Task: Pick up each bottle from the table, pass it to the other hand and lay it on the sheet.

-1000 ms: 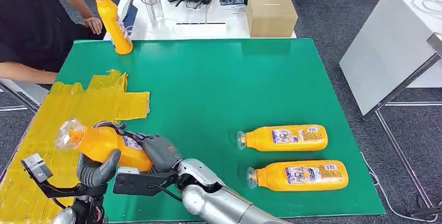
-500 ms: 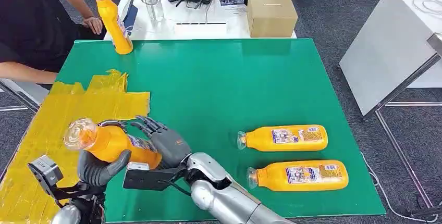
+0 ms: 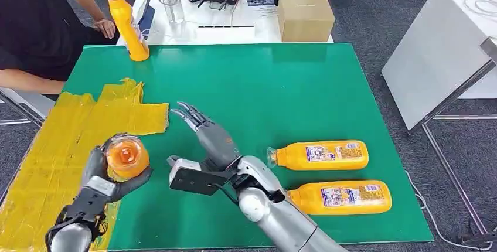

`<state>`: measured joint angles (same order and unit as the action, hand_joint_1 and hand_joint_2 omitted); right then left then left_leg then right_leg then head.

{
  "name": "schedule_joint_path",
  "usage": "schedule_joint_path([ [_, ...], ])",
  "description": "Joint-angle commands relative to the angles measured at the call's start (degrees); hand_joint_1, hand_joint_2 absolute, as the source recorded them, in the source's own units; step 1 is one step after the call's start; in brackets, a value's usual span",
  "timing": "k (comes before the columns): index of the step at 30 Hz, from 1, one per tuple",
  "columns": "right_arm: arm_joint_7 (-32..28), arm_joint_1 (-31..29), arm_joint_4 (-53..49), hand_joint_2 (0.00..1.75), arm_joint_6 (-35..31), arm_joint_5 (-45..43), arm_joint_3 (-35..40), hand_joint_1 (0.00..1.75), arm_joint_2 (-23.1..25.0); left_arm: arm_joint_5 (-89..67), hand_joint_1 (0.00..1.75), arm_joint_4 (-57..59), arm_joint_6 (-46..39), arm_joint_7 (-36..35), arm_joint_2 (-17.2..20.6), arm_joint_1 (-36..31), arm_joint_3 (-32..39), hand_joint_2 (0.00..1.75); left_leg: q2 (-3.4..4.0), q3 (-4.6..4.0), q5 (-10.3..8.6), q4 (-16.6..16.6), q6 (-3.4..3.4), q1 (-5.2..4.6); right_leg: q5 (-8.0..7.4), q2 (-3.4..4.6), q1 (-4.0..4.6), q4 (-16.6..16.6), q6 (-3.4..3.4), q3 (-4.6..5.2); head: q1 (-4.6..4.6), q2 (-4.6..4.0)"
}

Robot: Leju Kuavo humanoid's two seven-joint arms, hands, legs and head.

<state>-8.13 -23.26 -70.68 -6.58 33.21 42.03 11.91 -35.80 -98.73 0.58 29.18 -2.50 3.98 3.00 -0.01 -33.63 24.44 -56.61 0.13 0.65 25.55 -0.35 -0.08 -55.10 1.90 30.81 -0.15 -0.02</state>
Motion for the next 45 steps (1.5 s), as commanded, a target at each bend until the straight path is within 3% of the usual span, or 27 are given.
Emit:
schedule_joint_path([
  [1,-1.1,-1.5,-4.1,0.00,1.8,-1.6,-3.0,0.00,-4.1,-20.3,1.75,18.4,-9.5,-4.4,7.5,-5.5,-9.6,1.75,-0.17,0.15,-0.03,0.1,0.02,-0.04,0.03,-0.16,-0.03,0.1,0.00,-0.19,0.02,0.00],
  [5,-1.4,-2.4,-2.9,0.00,2.5,-2.1,-2.4,0.00,-3.9,-32.5,1.75,25.4,-17.7,-9.0,10.1,-6.5,-13.9,1.75,-0.16,0.20,-0.02,0.1,0.02,-0.06,0.05,-0.15,-0.05,0.1,0.00,-0.22,0.00,0.00],
  [11,-1.9,-3.2,-2.2,0.00,2.9,-3.1,-1.3,0.00,-4.2,-40.0,1.75,33.2,-20.7,-12.1,12.9,-6.8,-17.2,1.75,-0.02,0.35,0.03,0.1,0.01,-0.05,0.05,0.00,-0.04,0.1,-0.02,-0.34,0.02,0.00],
  [20,-2.2,-3.6,-1.8,0.00,3.3,-3.7,-0.5,0.00,-4.4,-41.0,1.75,37.4,-19.9,-12.2,15.4,-7.3,-18.4,1.75,0.08,0.27,0.02,0.1,0.01,-0.01,0.00,0.11,-0.01,0.0,-0.01,-0.27,0.00,0.00],
  [34,-2.9,-4.1,0.0,0.00,3.6,-4.7,0.6,0.00,-4.5,-37.6,1.75,42.0,-17.6,-11.0,20.0,-7.9,-16.5,1.75,0.14,1.05,0.03,0.2,-0.02,-0.01,-0.02,0.24,-0.01,0.0,-0.05,-1.00,0.00,0.00],
  [42,-3.0,-4.3,0.2,0.00,3.6,-4.8,0.7,0.00,-4.5,-36.7,1.75,43.1,-17.7,-10.2,20.4,-7.4,-15.6,1.75,0.24,1.24,0.02,0.2,-0.02,-0.02,-0.04,0.35,-0.01,0.0,-0.07,-1.14,0.00,0.00],
  [43,-3.0,-4.2,0.2,0.00,3.6,-4.8,0.7,0.00,-4.5,-36.7,0.00,43.1,-17.6,-10.2,20.2,-7.3,-15.7,1.75,0.23,1.24,0.02,0.2,-0.02,-0.03,-0.04,0.34,-0.02,0.0,-0.06,-1.14,0.00,0.00],
  [45,-3.1,-4.2,0.3,0.00,3.6,-4.9,0.8,0.00,-4.6,-36.1,0.00,43.3,-17.4,-9.9,19.8,-7.3,-15.5,1.75,0.25,1.24,0.01,0.2,-0.01,-0.02,-0.06,0.36,-0.01,0.0,-0.06,-1.13,0.00,0.00],
])
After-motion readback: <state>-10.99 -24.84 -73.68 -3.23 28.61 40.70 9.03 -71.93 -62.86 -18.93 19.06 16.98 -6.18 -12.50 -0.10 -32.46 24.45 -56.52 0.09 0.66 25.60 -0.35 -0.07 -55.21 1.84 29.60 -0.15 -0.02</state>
